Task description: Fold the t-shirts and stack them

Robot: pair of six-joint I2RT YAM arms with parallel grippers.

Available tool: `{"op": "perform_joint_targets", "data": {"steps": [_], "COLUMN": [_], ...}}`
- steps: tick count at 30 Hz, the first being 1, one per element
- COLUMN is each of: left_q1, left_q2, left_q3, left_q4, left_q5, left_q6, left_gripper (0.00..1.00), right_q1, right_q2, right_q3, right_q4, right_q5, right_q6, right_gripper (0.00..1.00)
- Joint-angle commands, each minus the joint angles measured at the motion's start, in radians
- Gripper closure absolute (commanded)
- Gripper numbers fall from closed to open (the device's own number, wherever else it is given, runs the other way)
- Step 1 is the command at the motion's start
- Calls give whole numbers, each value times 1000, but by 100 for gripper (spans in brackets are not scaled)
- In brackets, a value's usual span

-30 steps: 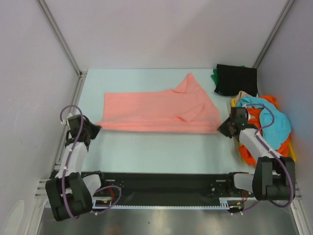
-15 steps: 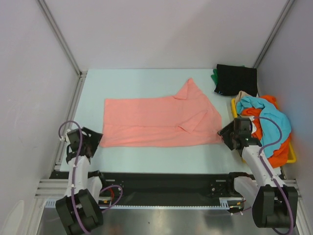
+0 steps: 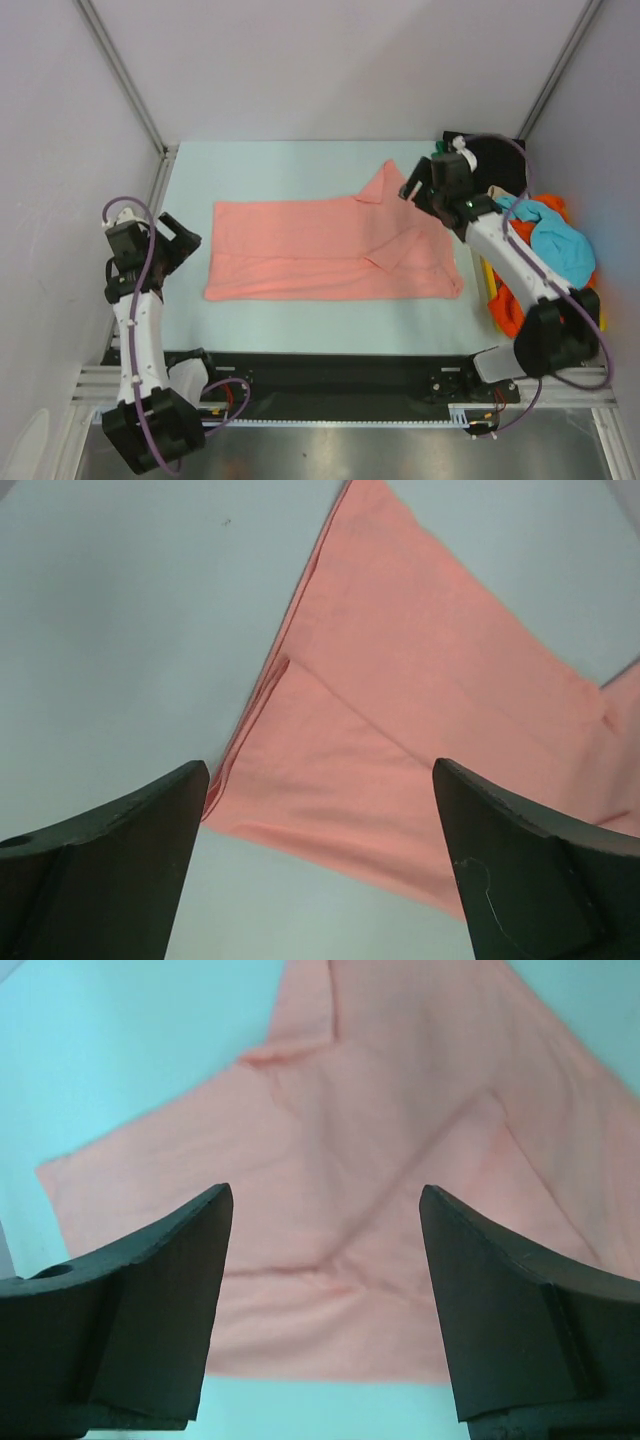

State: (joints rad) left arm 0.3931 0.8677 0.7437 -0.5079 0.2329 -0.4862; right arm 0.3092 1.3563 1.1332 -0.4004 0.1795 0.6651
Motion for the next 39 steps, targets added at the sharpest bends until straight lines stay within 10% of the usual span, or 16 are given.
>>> {"op": "perform_joint_targets", "data": {"steps": [1, 20, 32, 39], "left_q1": [-90, -120, -96, -92], "left_q2": [54, -36, -47, -45], "left_q3": [68, -3, -9, -9], "left_q4": [-117, -32, -26, -23], "left_q5": [-30, 9, 23, 31], "left_q6": [166, 149, 149, 150], "left_gripper": [0, 0, 1, 2], "right_q1": [-10, -124, -114, -108], "right_q2": [206, 1293, 1376, 1388], "right_q3": [190, 1376, 1373, 1361], "right_q4": [57, 26, 54, 49], "right_q5": [25, -192, -130, -137], "right_q6": [-117, -295, -306, -309], "right_gripper": [21, 22, 29, 73]}}
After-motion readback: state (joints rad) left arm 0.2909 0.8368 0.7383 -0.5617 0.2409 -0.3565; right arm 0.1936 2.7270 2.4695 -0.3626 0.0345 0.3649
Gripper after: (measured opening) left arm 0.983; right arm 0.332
